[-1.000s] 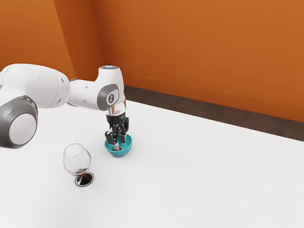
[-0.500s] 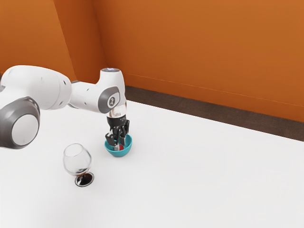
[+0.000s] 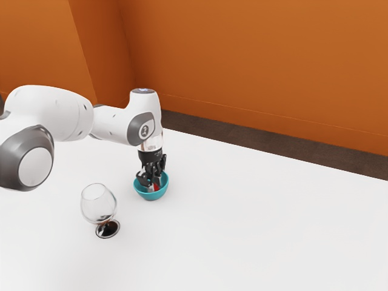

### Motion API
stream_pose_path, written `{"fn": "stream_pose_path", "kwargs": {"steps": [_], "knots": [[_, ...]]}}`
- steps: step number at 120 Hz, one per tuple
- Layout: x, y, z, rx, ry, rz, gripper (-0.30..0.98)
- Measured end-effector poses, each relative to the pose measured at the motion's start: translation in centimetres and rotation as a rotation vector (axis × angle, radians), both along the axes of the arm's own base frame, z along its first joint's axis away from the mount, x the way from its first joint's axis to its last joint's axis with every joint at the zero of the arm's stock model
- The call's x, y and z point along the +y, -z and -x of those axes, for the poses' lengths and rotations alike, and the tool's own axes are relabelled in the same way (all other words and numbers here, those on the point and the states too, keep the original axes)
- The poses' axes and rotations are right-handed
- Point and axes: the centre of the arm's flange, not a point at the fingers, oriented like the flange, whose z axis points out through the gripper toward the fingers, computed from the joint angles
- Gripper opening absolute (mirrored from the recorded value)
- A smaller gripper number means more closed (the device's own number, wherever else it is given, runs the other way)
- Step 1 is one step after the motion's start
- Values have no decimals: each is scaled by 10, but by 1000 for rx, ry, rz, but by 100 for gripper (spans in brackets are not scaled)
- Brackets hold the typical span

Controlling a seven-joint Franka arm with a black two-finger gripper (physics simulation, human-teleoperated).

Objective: Take strawberry from the bowl

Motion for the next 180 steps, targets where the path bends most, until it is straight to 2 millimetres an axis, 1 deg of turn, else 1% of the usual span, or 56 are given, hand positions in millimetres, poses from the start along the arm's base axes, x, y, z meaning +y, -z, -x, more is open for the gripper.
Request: {"fn": "stream_pose_path", "kwargs": {"steps": [26,44,56,62,68,74,82,96,102,109,129,140,160,164,172,180], "knots": [[-1,-6,-2,-11,2,-1,14],[0,-17,-3,-25,6,2,12],[-2,-34,-3,-45,12,4,11],[-5,-49,-2,-61,16,6,11],[-6,-64,3,-73,19,10,11],[-14,-76,9,-81,30,13,10],[-37,-88,14,-87,65,17,10],[-73,-94,15,-89,124,20,10],[-88,-91,13,-87,148,19,10],[-103,-77,12,-68,171,17,10],[-135,-41,19,-19,219,16,10],[-143,-31,21,-9,230,16,10],[-147,-15,21,1,236,15,10],[-148,-13,20,-1,237,15,14],[-151,-13,19,-12,243,15,28],[-151,-14,19,-20,244,15,38]]}}
